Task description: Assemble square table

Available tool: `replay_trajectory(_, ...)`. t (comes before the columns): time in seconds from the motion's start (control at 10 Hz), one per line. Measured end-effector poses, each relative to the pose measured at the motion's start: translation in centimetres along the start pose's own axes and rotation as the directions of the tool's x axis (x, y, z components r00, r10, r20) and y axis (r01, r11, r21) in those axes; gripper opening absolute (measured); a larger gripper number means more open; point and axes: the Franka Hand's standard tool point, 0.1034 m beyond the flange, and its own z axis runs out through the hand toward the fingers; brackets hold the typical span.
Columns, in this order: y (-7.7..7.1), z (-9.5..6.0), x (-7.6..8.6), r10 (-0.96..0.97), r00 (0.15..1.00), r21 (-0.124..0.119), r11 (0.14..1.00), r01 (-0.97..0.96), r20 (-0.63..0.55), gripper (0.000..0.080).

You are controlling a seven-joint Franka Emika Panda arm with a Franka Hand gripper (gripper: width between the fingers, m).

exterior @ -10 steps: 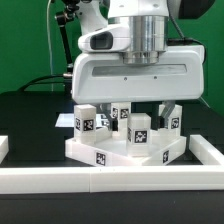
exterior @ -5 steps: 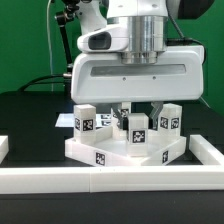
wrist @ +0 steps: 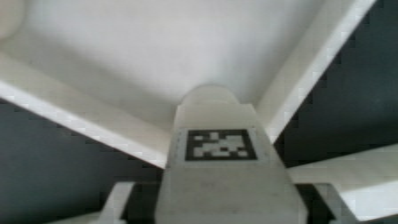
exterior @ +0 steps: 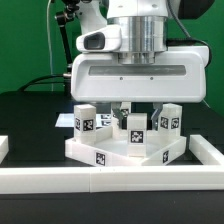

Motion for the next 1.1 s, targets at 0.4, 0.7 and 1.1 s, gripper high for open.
replay_trajectory(0.4,-0.15,0.2,-0.26,0.466,0.885,0.021,0.885,-0.466,-0.006,0.029)
replay_trajectory(0.7,-0.62,0.26,-0.32,0.731,0.682,0.034,0.681,-0.731,0.002,0.029)
replay_trajectory(1.1,-0.71,0.29,-0.43,0.934,0.356,0.029,0.355,-0.934,0.03,0.029)
